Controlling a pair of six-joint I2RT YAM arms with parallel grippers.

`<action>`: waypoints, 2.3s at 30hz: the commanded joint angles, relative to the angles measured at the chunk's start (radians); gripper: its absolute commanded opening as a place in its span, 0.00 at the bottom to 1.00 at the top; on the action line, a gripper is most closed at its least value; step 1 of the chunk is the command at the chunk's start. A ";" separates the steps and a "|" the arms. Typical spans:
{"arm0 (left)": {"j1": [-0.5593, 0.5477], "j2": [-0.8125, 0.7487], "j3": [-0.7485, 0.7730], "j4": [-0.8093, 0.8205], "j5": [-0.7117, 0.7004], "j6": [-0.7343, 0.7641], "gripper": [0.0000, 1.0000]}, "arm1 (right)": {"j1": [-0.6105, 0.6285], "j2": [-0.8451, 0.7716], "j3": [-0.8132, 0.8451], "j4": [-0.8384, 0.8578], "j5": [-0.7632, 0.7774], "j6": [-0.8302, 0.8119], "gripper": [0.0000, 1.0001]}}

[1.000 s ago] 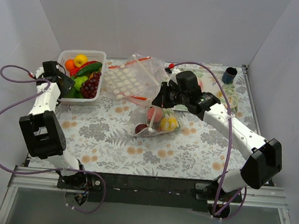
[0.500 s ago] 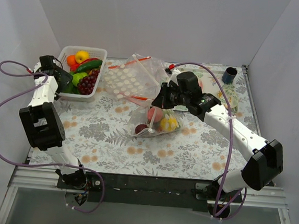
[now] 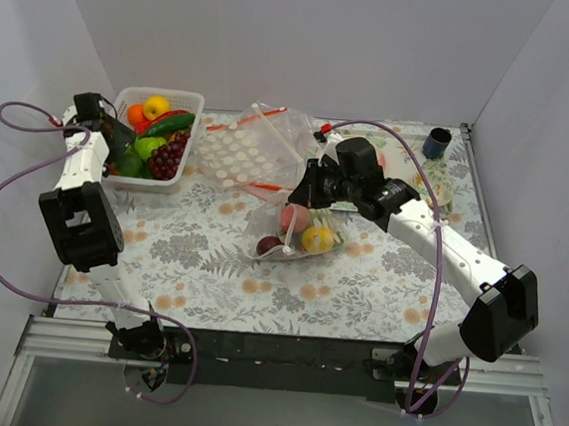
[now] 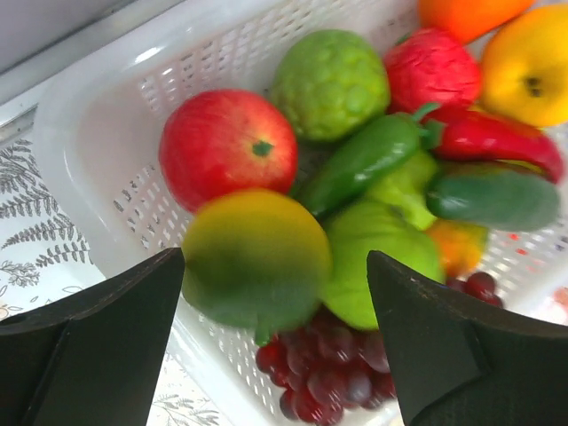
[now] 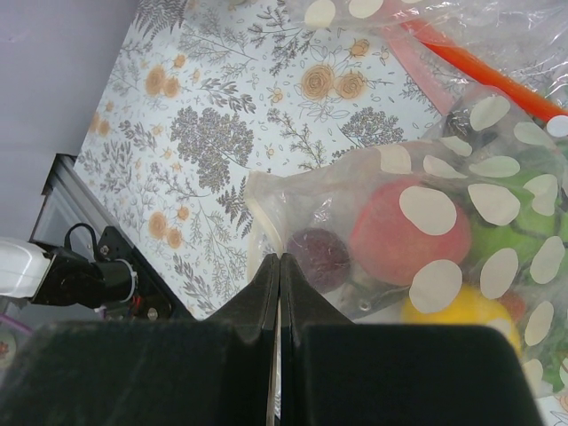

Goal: Place the food in the zip-top bag and seal the zipper
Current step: Pick up the fake fruit from the bin.

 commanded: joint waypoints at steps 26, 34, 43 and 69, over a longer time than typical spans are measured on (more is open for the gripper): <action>-0.002 -0.122 -0.147 0.081 0.104 0.140 0.86 | -0.005 0.000 0.042 0.027 -0.017 -0.003 0.01; -0.049 -0.133 -0.192 0.079 -0.008 0.253 0.86 | 0.003 0.029 0.086 -0.009 -0.060 -0.007 0.01; -0.132 -0.053 -0.100 0.027 -0.206 0.307 0.85 | 0.012 0.023 0.085 -0.016 -0.054 -0.007 0.01; -0.154 -0.063 0.009 -0.003 -0.267 0.282 0.45 | 0.027 0.046 0.122 -0.059 -0.032 -0.010 0.01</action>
